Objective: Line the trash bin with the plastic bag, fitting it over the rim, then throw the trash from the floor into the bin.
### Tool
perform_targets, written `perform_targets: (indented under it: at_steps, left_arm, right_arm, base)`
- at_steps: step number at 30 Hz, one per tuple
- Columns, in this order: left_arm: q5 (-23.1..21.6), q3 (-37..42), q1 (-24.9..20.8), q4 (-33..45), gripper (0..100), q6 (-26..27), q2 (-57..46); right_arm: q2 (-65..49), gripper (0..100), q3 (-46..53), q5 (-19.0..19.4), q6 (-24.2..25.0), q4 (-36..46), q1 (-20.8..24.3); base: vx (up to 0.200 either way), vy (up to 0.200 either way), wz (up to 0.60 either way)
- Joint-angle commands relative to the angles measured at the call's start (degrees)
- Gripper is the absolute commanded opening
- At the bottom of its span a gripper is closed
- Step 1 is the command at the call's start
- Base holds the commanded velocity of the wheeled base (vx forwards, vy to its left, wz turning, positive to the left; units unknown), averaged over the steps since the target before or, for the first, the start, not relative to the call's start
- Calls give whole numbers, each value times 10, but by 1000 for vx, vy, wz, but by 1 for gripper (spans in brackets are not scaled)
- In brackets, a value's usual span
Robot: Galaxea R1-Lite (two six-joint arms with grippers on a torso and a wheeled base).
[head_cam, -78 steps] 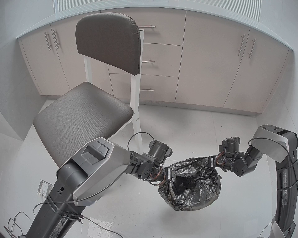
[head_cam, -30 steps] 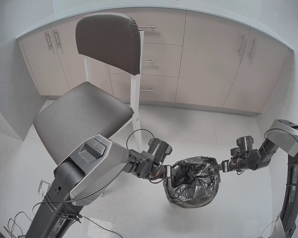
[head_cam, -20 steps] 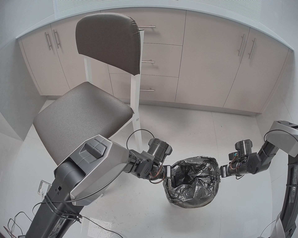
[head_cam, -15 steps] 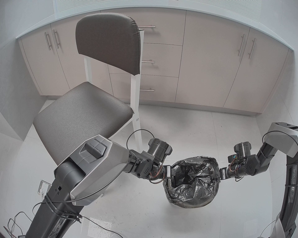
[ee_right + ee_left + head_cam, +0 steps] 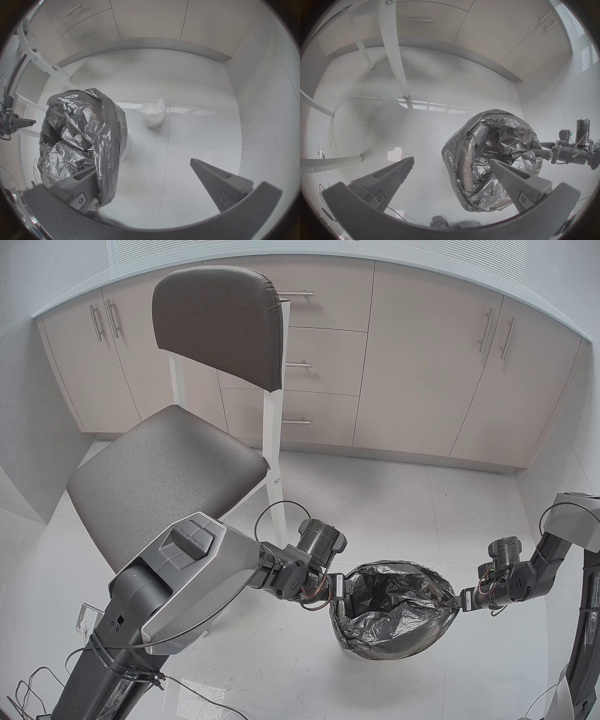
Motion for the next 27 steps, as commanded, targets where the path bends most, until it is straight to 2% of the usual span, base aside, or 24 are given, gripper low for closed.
perform_targets:
  at_steps: [1, 6, 10, 16, 27]
  left_arm:
    - [0, 0, 0, 0, 100, 0, 1]
    - [0, 0, 0, 0, 100, 0, 1]
    - [0, 0, 0, 0, 100, 1, 2]
    - [0, 0, 0, -1, 100, 1, 2]
    - [0, 0, 0, -1, 100, 1, 3]
  right_arm:
    - [-1, 100, 10, 1, 0, -6, -11]
    - [6, 100, 13, 1, 0, -7, -16]
    - [20, 100, 14, 1, -8, -8, -46]
    - [21, 100, 16, 1, -9, -9, -55]
    - [17, 100, 54, 7, -10, -64, -34]
  base:
    - [0, 0, 0]
    - [0, 0, 0]
    - [0, 0, 0]
    - [0, 0, 0]
    - [0, 0, 0]
